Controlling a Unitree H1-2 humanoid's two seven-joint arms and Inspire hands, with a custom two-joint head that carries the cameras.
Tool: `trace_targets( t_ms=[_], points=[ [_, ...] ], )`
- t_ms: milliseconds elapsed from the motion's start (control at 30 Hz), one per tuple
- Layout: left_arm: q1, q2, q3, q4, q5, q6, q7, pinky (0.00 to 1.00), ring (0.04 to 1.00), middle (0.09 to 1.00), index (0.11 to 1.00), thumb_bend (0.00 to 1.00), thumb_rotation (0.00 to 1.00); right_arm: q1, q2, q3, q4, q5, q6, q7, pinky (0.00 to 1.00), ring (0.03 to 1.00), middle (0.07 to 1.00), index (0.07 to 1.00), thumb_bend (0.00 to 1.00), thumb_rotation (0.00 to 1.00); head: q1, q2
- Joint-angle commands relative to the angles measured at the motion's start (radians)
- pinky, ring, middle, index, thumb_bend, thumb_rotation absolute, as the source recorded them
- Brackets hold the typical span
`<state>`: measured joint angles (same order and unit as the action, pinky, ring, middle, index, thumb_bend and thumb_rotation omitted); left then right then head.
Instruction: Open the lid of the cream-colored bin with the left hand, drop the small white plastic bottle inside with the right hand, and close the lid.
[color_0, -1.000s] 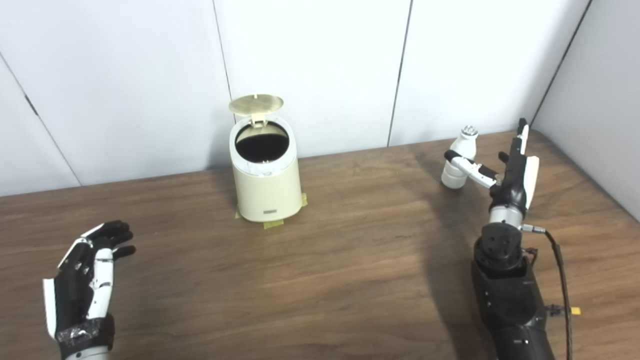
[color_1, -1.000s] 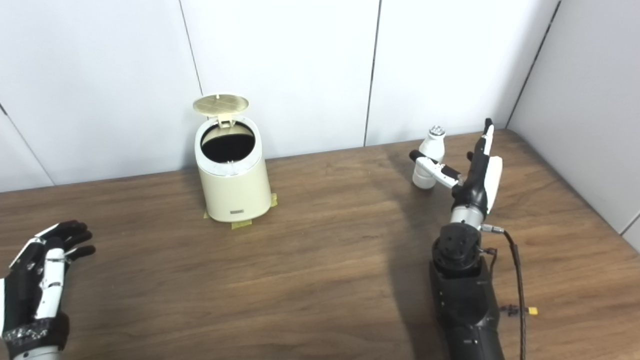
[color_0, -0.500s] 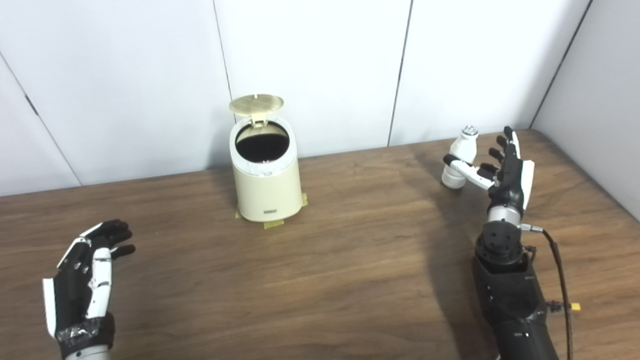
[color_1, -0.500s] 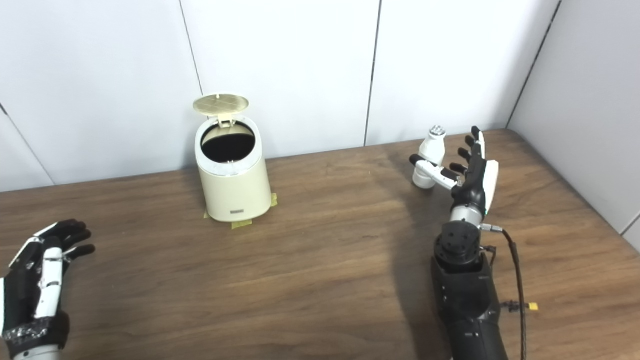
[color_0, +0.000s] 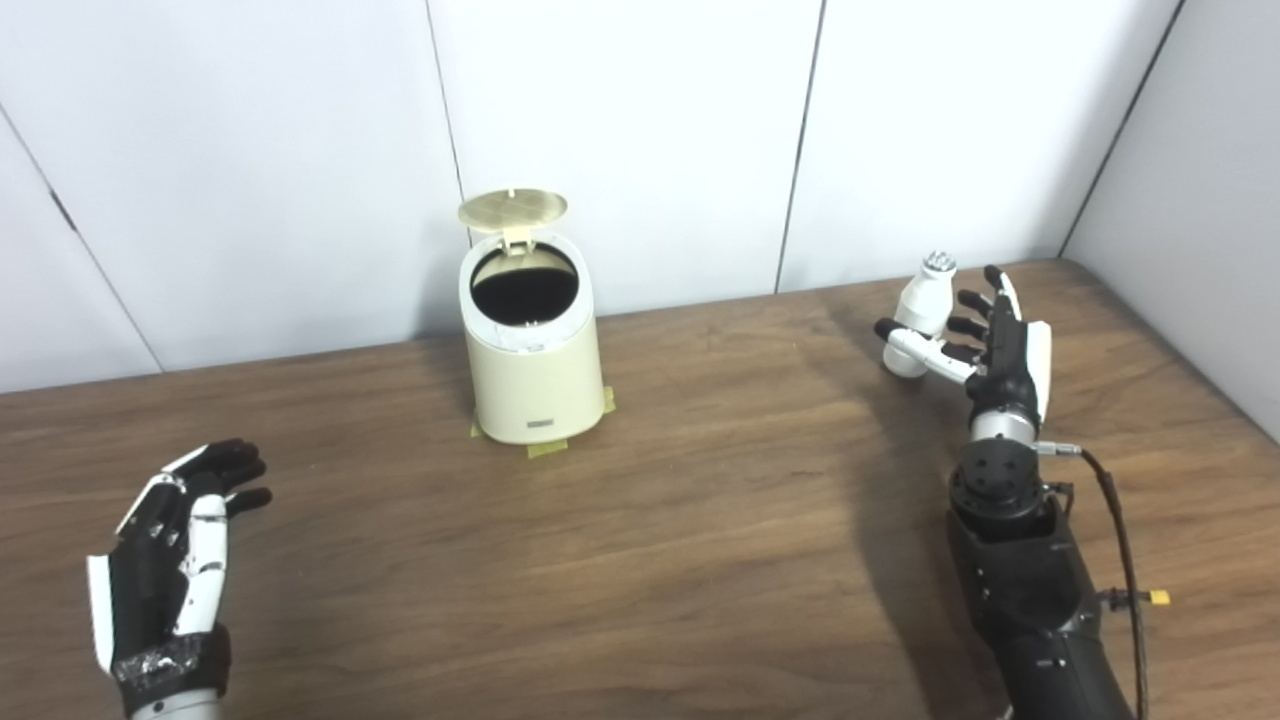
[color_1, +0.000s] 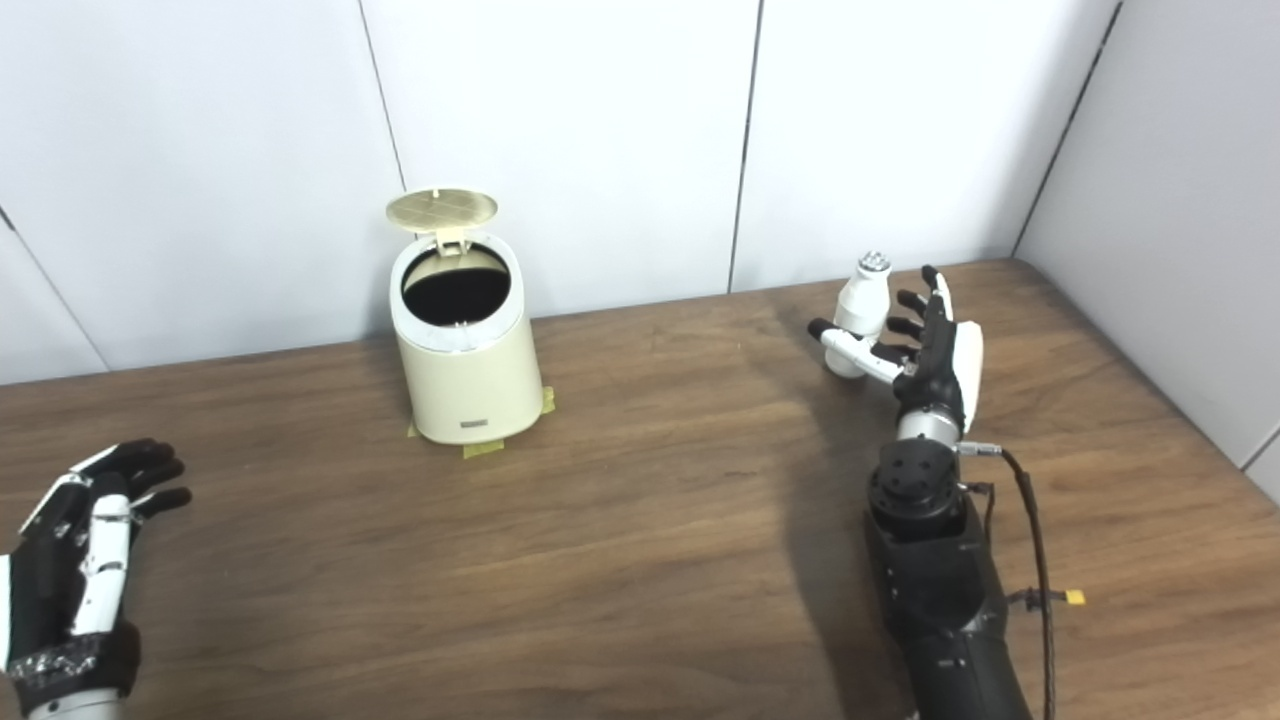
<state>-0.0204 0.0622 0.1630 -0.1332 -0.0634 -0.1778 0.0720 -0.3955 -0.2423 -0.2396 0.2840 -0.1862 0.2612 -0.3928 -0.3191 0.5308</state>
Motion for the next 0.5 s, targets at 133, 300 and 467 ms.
trace_targets(
  t_ms=[133, 300, 467],
  points=[
    [-0.031, 0.009, -0.001, -0.026, -0.004, -0.030, -0.007, 0.62, 0.696, 0.691, 0.661, 0.17, 0.54, -0.064, -0.040, 0.021, 0.001, -0.018, -0.007, 0.016, 0.66, 0.778, 0.844, 0.901, 0.79, 0.22, 0.000, 0.003],
    [-0.029, 0.008, 0.000, -0.032, -0.006, -0.021, -0.007, 0.63, 0.702, 0.698, 0.669, 0.18, 0.55, -0.073, -0.050, 0.030, 0.042, -0.018, -0.030, 0.016, 0.70, 0.785, 0.839, 0.877, 0.78, 0.17, 0.001, 0.004],
    [-0.028, 0.007, -0.001, -0.036, -0.001, -0.018, -0.006, 0.63, 0.699, 0.696, 0.665, 0.17, 0.54, -0.083, -0.066, 0.048, 0.069, -0.035, -0.024, 0.015, 0.70, 0.785, 0.830, 0.861, 0.81, 0.18, 0.001, 0.003]
  ],
)
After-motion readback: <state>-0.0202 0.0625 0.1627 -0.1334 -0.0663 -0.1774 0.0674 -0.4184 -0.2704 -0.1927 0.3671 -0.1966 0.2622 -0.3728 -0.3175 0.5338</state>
